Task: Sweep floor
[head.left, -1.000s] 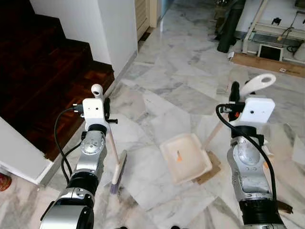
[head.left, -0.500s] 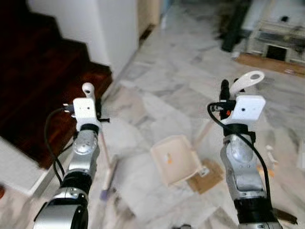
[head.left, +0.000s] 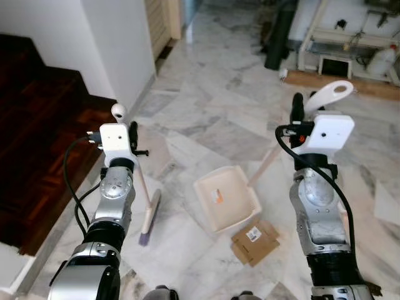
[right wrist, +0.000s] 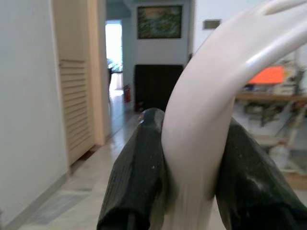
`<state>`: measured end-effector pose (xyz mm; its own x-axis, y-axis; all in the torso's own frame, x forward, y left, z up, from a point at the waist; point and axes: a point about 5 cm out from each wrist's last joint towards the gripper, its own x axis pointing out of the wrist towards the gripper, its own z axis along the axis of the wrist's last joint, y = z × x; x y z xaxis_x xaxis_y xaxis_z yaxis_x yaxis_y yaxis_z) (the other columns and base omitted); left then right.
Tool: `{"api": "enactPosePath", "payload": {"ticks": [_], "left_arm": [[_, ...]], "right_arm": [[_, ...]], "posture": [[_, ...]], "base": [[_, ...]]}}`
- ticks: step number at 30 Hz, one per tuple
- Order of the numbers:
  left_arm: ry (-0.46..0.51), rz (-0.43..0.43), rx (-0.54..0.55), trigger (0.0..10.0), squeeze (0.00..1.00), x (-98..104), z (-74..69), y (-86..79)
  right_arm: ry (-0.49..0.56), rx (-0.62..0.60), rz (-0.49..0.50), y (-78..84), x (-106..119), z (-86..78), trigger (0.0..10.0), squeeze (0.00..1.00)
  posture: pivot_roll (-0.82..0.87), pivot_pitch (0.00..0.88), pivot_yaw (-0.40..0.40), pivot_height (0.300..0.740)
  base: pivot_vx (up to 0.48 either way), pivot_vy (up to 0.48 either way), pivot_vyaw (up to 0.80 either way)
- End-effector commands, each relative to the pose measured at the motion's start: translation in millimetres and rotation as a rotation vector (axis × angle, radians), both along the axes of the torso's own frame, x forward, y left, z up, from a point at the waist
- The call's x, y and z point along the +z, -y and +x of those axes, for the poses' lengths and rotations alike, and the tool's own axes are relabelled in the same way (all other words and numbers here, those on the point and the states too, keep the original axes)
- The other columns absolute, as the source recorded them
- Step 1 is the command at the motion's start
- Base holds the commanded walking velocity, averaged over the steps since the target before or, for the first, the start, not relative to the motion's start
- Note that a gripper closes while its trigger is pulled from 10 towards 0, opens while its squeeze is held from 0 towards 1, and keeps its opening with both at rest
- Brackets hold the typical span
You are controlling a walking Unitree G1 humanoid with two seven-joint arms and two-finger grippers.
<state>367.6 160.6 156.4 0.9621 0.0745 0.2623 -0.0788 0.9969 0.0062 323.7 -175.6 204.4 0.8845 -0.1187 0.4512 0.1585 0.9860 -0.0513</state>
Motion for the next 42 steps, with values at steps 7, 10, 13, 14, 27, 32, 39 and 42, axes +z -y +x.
{"api": "enactPosePath", "payload": {"ticks": [7, 10, 13, 14, 27, 32, 39, 42], "left_arm": [[0.054, -0.012, 0.007, 10.0, 0.0, 10.8, 0.9, -3.3], [0.056, -0.013, 0.006, 10.0, 0.0, 11.1, 0.8, -3.2], [0.058, -0.018, 0.003, 10.0, 0.0, 11.5, 0.7, -3.0], [0.06, -0.02, 0.0, 10.0, 0.0, 11.8, 0.7, -2.7], [0.059, -0.018, -0.002, 10.0, 0.0, 11.9, 0.6, -3.2], [0.059, -0.019, -0.002, 10.0, 0.0, 11.9, 0.6, -3.2], [0.057, -0.02, 0.0, 10.0, 0.0, 11.6, 0.5, -3.3], [0.057, -0.011, 0.003, 10.0, 0.0, 11.6, 0.5, -3.5]], "right_arm": [[0.07, -0.013, -0.026, 1.5, 18.5, -2.9, 10.0, 0.0], [0.074, -0.014, -0.026, 1.7, 19.6, -3.1, 10.0, 0.0], [0.079, -0.021, -0.026, 2.4, 21.6, -3.1, 10.0, 0.0], [0.081, -0.026, -0.025, 3.3, 22.4, -3.0, 10.0, 0.0], [0.088, -0.049, -0.028, 8.2, 25.1, -3.9, 10.0, 0.0], [0.091, -0.054, -0.029, 9.1, 25.7, -4.4, 10.0, 0.0], [0.088, -0.055, -0.028, 9.3, 25.5, -4.5, 10.0, 0.0], [0.086, -0.053, -0.028, 9.0, 25.2, -4.7, 10.0, 0.0]], "posture": [[-0.07, 0.133, -0.008, 0.74], [-0.07, 0.133, -0.008, 0.74], [-0.07, 0.134, -0.007, 0.74], [-0.07, 0.134, -0.007, 0.74], [-0.07, 0.136, -0.007, 0.74], [-0.07, 0.136, -0.006, 0.74], [-0.07, 0.137, -0.006, 0.74], [-0.07, 0.138, -0.006, 0.74]], "base": [[0.0, 0.0, -0.8], [0.0, 0.0, -0.8], [0.0, 0.0, -0.8], [0.0, 0.0, -0.8], [0.0, 0.0, -0.8], [0.0, 0.0, -0.8], [0.0, 0.0, -0.79], [0.0, 0.0, -0.79]]}}
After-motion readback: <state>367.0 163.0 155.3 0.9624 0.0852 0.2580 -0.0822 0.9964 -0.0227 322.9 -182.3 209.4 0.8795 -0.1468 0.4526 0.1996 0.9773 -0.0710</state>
